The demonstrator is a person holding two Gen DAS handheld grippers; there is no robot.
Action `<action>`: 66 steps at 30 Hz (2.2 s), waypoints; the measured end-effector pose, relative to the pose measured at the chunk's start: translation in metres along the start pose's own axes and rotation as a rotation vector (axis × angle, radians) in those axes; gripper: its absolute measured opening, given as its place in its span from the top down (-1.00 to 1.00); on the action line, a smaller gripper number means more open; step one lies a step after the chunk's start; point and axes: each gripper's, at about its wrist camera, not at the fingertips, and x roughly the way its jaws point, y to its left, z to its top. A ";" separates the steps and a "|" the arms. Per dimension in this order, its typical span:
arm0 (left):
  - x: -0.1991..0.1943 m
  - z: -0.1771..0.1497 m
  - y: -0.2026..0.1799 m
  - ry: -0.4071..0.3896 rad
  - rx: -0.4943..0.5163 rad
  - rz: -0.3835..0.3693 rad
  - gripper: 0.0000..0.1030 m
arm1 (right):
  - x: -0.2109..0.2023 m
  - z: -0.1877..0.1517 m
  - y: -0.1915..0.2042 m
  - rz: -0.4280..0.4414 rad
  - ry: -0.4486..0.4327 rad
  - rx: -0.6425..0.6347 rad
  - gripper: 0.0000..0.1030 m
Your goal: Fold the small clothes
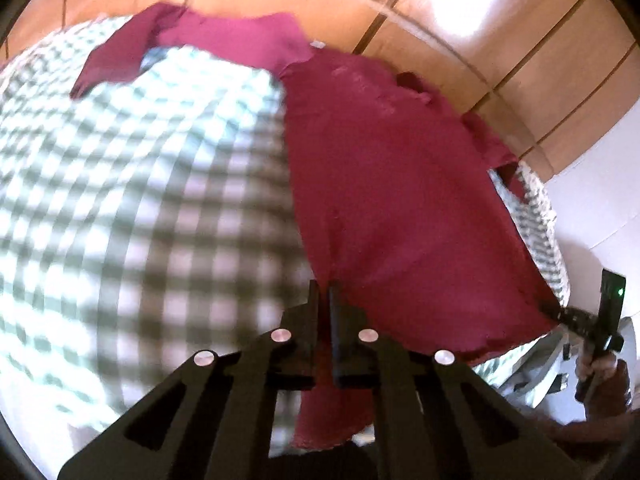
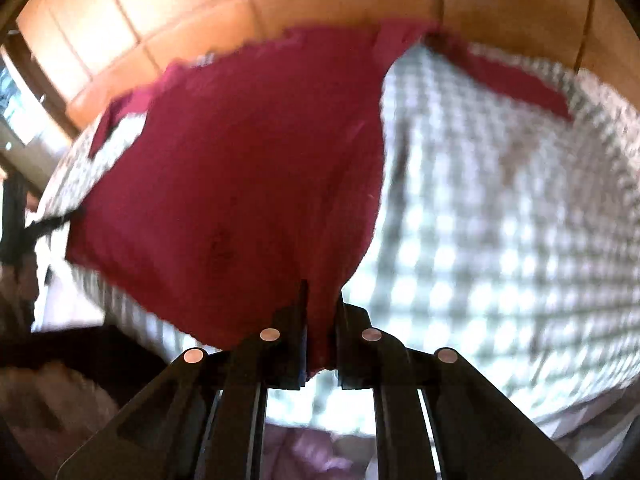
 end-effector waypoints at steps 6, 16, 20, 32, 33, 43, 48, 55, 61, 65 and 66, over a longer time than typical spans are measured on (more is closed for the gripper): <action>0.000 -0.018 0.016 0.020 -0.073 -0.009 0.80 | 0.017 -0.019 -0.012 0.021 0.053 0.033 0.75; -0.041 0.052 0.111 -0.227 -0.365 0.289 -0.06 | 0.001 0.070 0.010 0.030 -0.188 0.055 -0.72; -0.051 0.093 0.132 -0.301 -0.392 0.403 -0.38 | 0.045 0.100 0.057 0.091 -0.188 0.061 -0.72; 0.030 0.200 0.174 -0.165 -0.317 0.687 0.84 | 0.112 0.117 0.134 0.036 -0.201 -0.082 -0.74; 0.026 0.201 0.183 -0.169 -0.350 0.656 0.85 | 0.112 0.115 0.133 0.034 -0.208 -0.090 -0.74; -0.104 0.191 0.246 -0.208 -0.503 0.447 0.87 | 0.122 0.117 0.140 -0.005 -0.240 -0.122 -0.94; -0.104 0.208 0.283 -0.150 -0.598 0.427 0.83 | 0.123 0.117 0.140 -0.009 -0.242 -0.127 -0.94; -0.097 0.201 0.299 -0.175 -0.661 0.677 -0.09 | 0.123 0.116 0.140 -0.018 -0.249 -0.133 -0.94; -0.095 0.152 0.304 -0.256 -0.650 0.570 -0.50 | 0.124 0.116 0.141 -0.038 -0.254 -0.146 -0.94; -0.075 0.128 0.316 -0.248 -0.757 0.441 -0.34 | 0.125 0.115 0.142 -0.050 -0.251 -0.154 -0.94; -0.070 0.127 0.317 -0.257 -0.766 0.419 -0.33 | 0.125 0.116 0.143 -0.054 -0.251 -0.154 -0.94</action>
